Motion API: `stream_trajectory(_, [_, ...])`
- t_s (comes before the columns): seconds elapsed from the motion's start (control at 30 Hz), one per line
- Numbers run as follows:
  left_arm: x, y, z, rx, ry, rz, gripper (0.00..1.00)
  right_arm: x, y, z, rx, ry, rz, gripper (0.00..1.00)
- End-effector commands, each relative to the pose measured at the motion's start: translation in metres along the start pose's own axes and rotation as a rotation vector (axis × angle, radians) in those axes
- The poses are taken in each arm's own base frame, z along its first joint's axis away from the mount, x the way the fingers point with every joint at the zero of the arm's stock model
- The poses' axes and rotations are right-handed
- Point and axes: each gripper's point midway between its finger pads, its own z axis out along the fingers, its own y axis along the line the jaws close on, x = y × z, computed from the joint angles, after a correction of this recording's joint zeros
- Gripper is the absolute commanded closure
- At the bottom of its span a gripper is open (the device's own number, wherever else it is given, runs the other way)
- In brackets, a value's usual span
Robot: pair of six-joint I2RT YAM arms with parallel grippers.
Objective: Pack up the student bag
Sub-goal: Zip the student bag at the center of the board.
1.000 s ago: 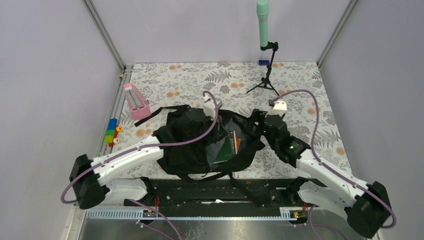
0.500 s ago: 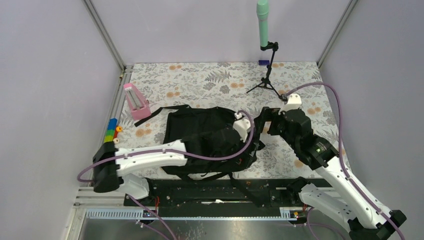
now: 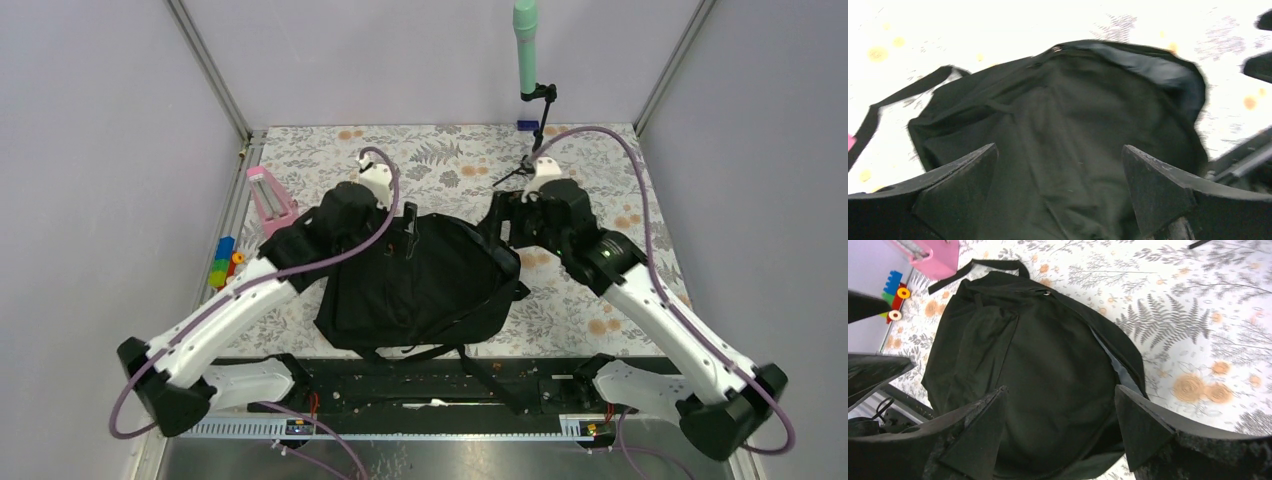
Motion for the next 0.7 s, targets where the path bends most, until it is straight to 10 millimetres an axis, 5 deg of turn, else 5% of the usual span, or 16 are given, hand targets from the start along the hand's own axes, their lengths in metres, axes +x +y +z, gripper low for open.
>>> stream_trajectory(0.0, [0.008,0.041,0.031,-0.056,0.129,0.094,0.01,-0.015,0.033,0.033,-0.103,0.013,-0.033,0.17])
stream_trajectory(0.23, [0.011,0.068,0.087,-0.103,0.218,0.027,0.01,-0.025,0.043,0.084,0.022,0.001,-0.031,0.18])
stream_trajectory(0.43, [0.025,0.069,0.101,-0.1,0.259,0.033,0.03,-0.019,0.05,0.117,0.056,-0.027,0.087,0.19])
stream_trajectory(0.67, [0.048,0.075,0.107,-0.119,0.32,0.024,0.3,-0.004,0.073,0.158,0.085,0.004,0.134,0.24])
